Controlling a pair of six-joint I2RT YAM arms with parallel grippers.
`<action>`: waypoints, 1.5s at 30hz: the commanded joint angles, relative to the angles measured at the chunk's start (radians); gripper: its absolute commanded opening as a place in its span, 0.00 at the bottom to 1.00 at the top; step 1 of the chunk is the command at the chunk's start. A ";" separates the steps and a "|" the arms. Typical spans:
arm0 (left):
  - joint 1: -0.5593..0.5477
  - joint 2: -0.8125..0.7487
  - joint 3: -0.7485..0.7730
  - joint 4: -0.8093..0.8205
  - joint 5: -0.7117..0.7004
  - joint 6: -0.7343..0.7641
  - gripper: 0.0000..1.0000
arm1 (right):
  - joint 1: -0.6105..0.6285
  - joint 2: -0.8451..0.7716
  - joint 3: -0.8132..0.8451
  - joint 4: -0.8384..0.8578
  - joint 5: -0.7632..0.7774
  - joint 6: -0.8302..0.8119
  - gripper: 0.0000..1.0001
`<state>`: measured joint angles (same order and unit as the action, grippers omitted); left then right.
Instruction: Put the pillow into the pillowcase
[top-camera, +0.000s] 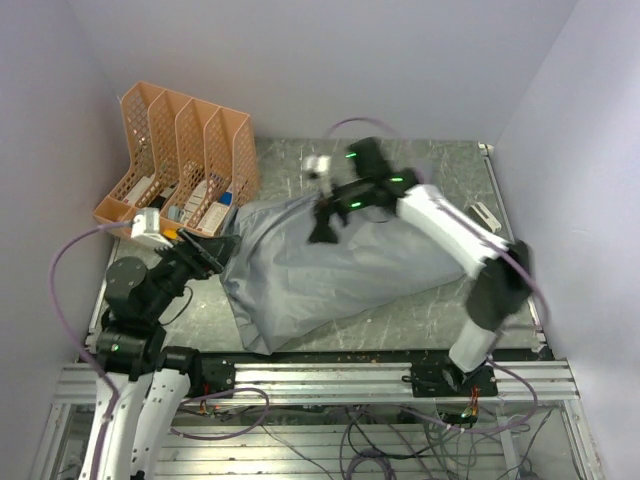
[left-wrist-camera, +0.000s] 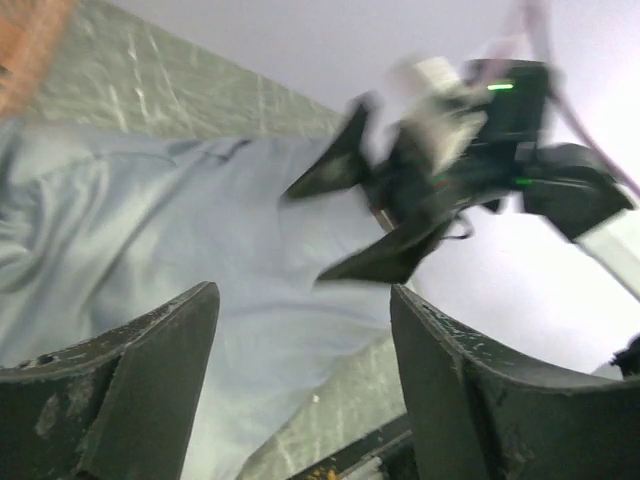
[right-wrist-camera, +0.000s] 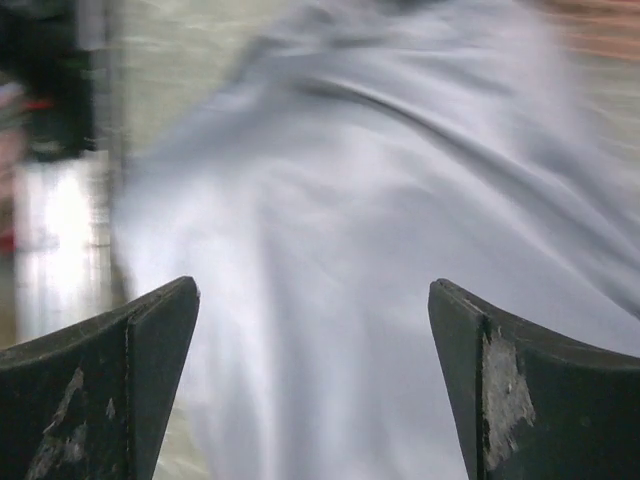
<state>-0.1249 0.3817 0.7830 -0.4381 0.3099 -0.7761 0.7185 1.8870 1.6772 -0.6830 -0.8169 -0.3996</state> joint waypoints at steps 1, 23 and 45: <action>0.005 0.087 -0.158 0.239 0.134 -0.150 0.77 | -0.136 -0.300 -0.314 0.169 0.303 -0.082 1.00; -0.365 0.832 -0.045 0.347 -0.381 0.145 0.51 | -0.909 -0.188 -0.418 0.168 0.327 -0.302 0.46; -0.372 0.581 0.879 -0.080 -0.162 0.392 0.99 | -0.913 -0.610 0.131 0.163 -0.018 0.258 1.00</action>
<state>-0.4984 0.9497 1.5593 -0.4114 0.0422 -0.4107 -0.1925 1.2778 1.7214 -0.4583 -0.8188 -0.2470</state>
